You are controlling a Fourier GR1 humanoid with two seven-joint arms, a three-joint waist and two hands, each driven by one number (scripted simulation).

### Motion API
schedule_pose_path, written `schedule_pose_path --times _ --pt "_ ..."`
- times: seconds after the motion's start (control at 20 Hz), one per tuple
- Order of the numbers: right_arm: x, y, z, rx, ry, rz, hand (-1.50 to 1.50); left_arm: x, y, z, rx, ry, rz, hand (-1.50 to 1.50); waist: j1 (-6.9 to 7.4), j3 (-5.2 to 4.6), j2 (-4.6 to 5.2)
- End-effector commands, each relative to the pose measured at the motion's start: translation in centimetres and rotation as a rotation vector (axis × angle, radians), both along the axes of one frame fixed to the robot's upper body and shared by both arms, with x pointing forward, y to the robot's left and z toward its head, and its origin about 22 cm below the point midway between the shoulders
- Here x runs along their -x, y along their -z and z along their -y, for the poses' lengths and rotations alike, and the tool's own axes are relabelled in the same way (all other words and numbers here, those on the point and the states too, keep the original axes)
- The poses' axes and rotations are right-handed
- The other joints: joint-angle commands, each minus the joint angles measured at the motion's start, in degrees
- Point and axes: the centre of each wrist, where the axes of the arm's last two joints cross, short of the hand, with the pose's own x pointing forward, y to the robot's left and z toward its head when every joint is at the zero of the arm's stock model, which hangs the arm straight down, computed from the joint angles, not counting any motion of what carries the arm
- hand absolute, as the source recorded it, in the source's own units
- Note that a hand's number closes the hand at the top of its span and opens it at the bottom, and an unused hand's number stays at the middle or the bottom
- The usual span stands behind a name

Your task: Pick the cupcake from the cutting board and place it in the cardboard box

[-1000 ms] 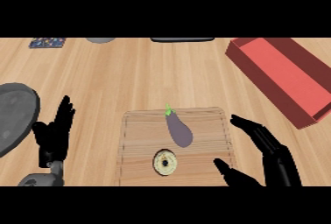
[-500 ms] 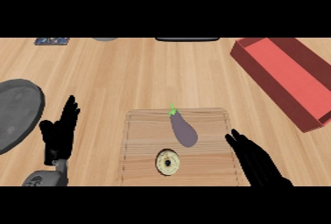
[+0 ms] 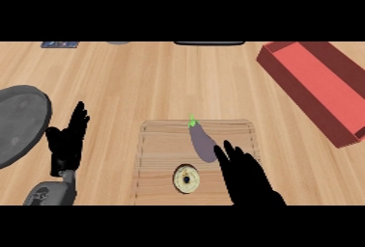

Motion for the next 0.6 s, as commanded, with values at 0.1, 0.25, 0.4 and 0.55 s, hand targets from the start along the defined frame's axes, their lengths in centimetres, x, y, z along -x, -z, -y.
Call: schedule_pose_path --times 0.1,0.25,0.4,0.55 --pt "-0.5 1.0 -3.1 0.149 0.089 -0.170 -1.50 0.1 -0.6 -0.3 -0.006 0.008 -0.009 0.00 0.26 0.03 -0.08" --pt "-1.9 1.5 -3.7 0.133 0.117 -0.197 -1.50 0.6 -0.3 -0.2 -0.008 0.007 0.010 0.00 0.58 0.03 0.01" --pt "-1.9 1.2 -3.8 0.128 0.087 -0.229 -1.50 0.2 -0.8 0.2 -0.012 0.030 -0.011 0.00 0.31 0.07 -0.02" --pt "-0.4 2.3 -5.6 0.104 0.090 -0.232 -1.50 0.0 -0.3 -0.1 -0.024 0.013 -0.002 0.00 0.19 0.05 -0.09"
